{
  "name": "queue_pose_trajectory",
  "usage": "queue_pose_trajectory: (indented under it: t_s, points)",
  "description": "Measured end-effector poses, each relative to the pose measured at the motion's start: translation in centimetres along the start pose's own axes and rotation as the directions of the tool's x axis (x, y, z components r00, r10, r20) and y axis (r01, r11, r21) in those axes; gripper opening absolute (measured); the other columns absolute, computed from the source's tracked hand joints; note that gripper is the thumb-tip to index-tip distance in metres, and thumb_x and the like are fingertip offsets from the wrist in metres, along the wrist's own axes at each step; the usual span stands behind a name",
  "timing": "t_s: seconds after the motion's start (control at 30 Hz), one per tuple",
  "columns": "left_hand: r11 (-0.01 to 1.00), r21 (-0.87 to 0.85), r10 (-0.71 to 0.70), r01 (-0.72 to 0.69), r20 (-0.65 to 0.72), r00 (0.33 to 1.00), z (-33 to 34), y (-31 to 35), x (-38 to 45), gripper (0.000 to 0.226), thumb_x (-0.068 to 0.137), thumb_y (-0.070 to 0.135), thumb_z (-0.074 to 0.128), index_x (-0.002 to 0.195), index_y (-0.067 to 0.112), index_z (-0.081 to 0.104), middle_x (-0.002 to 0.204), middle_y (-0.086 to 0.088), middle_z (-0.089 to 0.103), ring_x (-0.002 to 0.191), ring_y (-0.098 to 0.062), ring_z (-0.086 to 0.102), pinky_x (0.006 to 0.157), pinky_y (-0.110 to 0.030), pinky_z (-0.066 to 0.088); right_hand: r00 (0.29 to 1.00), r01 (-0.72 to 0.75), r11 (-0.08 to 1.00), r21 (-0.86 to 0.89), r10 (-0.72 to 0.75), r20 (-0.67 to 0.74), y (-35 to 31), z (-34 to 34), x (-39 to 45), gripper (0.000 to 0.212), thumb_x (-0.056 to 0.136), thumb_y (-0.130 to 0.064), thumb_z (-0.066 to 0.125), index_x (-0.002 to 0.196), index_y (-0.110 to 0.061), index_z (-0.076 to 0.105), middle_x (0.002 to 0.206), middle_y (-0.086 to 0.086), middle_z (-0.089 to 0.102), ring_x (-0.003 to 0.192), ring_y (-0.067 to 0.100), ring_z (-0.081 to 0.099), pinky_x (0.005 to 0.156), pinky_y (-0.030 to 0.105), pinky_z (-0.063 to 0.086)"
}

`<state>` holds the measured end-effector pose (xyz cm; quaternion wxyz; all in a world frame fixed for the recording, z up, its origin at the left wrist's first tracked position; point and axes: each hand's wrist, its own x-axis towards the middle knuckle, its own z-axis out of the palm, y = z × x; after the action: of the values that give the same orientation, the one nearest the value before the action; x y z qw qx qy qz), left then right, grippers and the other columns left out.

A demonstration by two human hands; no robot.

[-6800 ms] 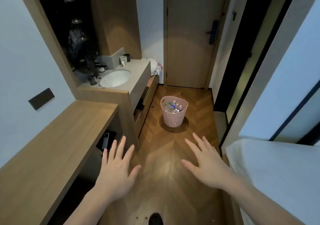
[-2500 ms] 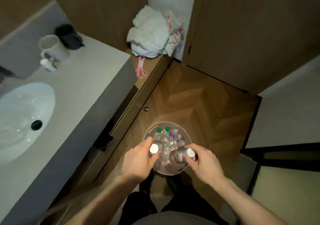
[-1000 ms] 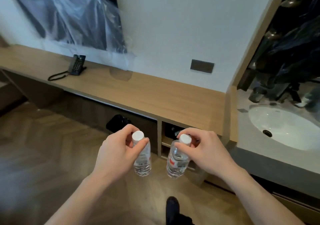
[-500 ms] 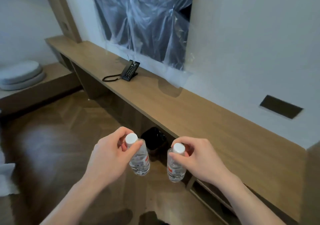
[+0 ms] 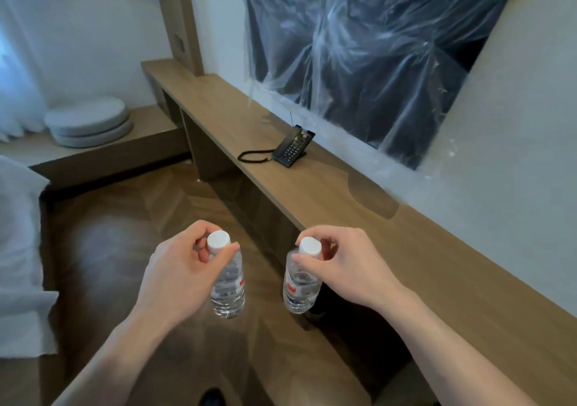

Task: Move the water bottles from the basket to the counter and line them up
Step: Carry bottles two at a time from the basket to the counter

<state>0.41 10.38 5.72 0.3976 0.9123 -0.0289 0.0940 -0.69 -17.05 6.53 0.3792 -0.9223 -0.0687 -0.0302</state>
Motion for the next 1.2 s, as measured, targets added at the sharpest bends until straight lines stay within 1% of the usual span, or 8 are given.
queue_pose_trajectory:
  t_s: [0.13,0.2,0.37,0.53,0.67,0.8,1.03,1.2]
  points:
    - [1.0,-0.021,0.0,0.001,0.033,0.999,-3.3,-4.1,6.6,0.019,0.086,0.045,0.08,0.093,0.032,0.067,0.063,0.019,0.059,0.064,0.0,0.058,0.056,-0.009,0.037,0.999,-0.039,0.999,0.016,0.039,-0.014,-2.6,3.8,6.7,0.013,0.087,-0.053,0.077,0.095,-0.042,0.076,0.092,-0.027,0.073,0.087,0.002,0.067,0.068,0.027,0.057]
    - [1.0,-0.009,0.023,-0.022,0.053,0.998,-4.8,-5.5,9.9,0.019,0.086,0.045,0.08,0.093,0.033,0.066,0.063,0.021,0.058,0.065,0.003,0.058,0.054,-0.006,0.036,0.998,-0.061,0.997,0.043,0.062,-0.029,-3.6,5.5,9.5,0.014,0.087,-0.054,0.077,0.095,-0.043,0.076,0.094,-0.026,0.074,0.088,0.003,0.068,0.069,0.029,0.059]
    - [0.997,0.021,0.069,-0.071,0.1,0.993,-7.1,-8.9,18.1,0.02,0.087,0.049,0.078,0.093,0.036,0.064,0.072,0.019,0.065,0.071,0.002,0.061,0.059,-0.014,0.039,0.991,-0.107,0.991,0.079,0.113,-0.075,-5.6,8.5,16.1,0.013,0.087,-0.053,0.078,0.096,-0.043,0.076,0.097,-0.027,0.073,0.095,-0.003,0.065,0.07,0.024,0.056]
    - [0.999,-0.03,0.045,-0.042,0.111,0.993,-7.6,-12.4,25.7,0.018,0.089,0.048,0.077,0.093,0.035,0.065,0.071,0.025,0.063,0.067,0.0,0.059,0.06,-0.015,0.04,0.988,-0.135,0.986,0.093,0.141,-0.061,-6.4,10.2,23.7,0.009,0.088,-0.05,0.078,0.093,-0.042,0.076,0.096,-0.027,0.073,0.094,-0.003,0.065,0.072,0.025,0.056]
    - [0.999,-0.046,0.008,-0.003,0.119,0.993,-7.0,-14.8,32.1,0.018,0.089,0.05,0.076,0.093,0.036,0.065,0.077,0.026,0.066,0.072,-0.001,0.061,0.063,-0.02,0.044,0.99,-0.13,0.987,0.092,0.135,-0.047,-5.8,12.1,30.5,0.01,0.088,-0.048,0.079,0.09,-0.039,0.076,0.093,-0.025,0.073,0.089,0.0,0.066,0.069,0.023,0.053]
    - [0.999,-0.04,-0.021,0.025,0.112,0.994,-6.1,-16.7,39.2,0.02,0.088,0.048,0.078,0.088,0.033,0.065,0.069,0.017,0.064,0.06,-0.006,0.056,0.057,-0.025,0.044,0.988,-0.148,0.985,0.09,0.15,-0.017,-4.3,13.9,37.9,0.013,0.088,-0.052,0.078,0.093,-0.041,0.075,0.095,-0.024,0.073,0.091,0.001,0.067,0.073,0.029,0.06]
    - [0.995,-0.028,-0.095,0.097,0.059,0.994,-5.8,-19.5,51.5,0.018,0.088,0.048,0.077,0.088,0.036,0.064,0.067,0.016,0.063,0.055,-0.008,0.053,0.051,-0.027,0.042,0.988,-0.146,0.981,0.128,0.138,0.072,-2.9,15.6,52.7,0.015,0.084,-0.051,0.081,0.097,-0.044,0.075,0.098,-0.032,0.071,0.097,-0.009,0.065,0.076,0.026,0.063]
    - [0.99,-0.063,-0.125,0.123,-0.018,0.992,-7.2,-22.2,58.7,0.016,0.088,0.046,0.077,0.09,0.035,0.065,0.073,0.017,0.066,0.062,-0.008,0.059,0.053,-0.021,0.042,0.988,-0.093,0.987,0.129,0.075,0.138,-3.7,16.9,62.8,0.02,0.083,-0.052,0.081,0.099,-0.041,0.075,0.095,-0.026,0.074,0.096,-0.002,0.07,0.075,0.028,0.065]
